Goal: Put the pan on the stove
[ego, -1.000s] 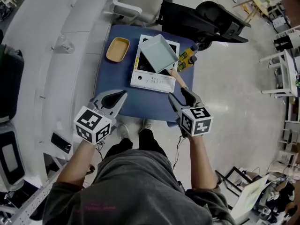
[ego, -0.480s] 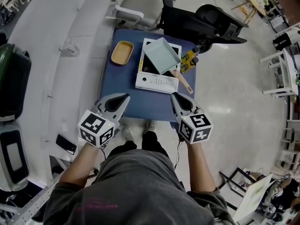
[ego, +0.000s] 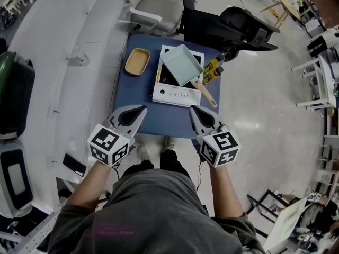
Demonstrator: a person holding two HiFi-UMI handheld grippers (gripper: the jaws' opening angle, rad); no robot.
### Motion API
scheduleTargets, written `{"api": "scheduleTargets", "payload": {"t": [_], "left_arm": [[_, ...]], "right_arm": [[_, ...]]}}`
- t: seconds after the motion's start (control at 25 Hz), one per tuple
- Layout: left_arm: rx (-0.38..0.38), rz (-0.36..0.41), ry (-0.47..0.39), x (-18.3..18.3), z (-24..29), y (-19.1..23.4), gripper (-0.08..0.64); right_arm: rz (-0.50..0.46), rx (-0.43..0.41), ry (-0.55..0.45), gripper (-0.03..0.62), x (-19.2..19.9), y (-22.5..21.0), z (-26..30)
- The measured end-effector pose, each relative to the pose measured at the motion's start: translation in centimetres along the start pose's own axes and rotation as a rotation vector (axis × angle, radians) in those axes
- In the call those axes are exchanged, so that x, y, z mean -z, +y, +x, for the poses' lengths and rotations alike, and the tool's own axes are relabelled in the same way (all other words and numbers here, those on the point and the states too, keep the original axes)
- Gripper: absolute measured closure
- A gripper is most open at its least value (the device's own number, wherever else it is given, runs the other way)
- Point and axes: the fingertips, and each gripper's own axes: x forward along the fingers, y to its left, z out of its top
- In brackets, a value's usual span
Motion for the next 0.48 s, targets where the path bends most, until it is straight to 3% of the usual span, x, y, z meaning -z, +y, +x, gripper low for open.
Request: {"api": "scheduleTargets", "payload": {"t": [0.48], "left_arm": [[-0.010, -0.023, 0.002, -0.2, 1.4, 0.8, 0.558]], "right_arm": [[0.024, -0.020, 0.020, 0.589, 0.3, -1.2, 1.1]]}}
